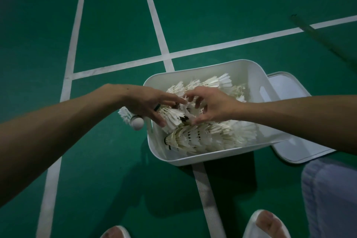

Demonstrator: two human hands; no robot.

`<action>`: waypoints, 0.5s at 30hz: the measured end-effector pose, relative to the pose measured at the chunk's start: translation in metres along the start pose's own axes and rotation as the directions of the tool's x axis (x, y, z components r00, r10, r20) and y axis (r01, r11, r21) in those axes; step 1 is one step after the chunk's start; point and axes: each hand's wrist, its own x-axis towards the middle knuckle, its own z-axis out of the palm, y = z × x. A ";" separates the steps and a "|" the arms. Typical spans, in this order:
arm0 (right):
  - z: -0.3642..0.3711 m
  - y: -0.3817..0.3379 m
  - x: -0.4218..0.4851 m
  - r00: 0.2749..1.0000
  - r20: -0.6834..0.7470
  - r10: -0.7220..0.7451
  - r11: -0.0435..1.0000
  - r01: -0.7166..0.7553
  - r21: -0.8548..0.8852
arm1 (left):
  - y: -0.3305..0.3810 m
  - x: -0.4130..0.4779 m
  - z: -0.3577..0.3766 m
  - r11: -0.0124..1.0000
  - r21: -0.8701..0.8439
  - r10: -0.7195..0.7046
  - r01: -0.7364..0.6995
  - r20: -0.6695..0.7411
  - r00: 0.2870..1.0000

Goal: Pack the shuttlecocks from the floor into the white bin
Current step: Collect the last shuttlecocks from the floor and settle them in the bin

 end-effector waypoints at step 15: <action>0.015 -0.021 -0.029 0.991 -0.122 0.060 0.956 -0.022 0.294 | 0.005 0.006 0.000 0.999 0.038 -0.031 0.031 -0.006 1.000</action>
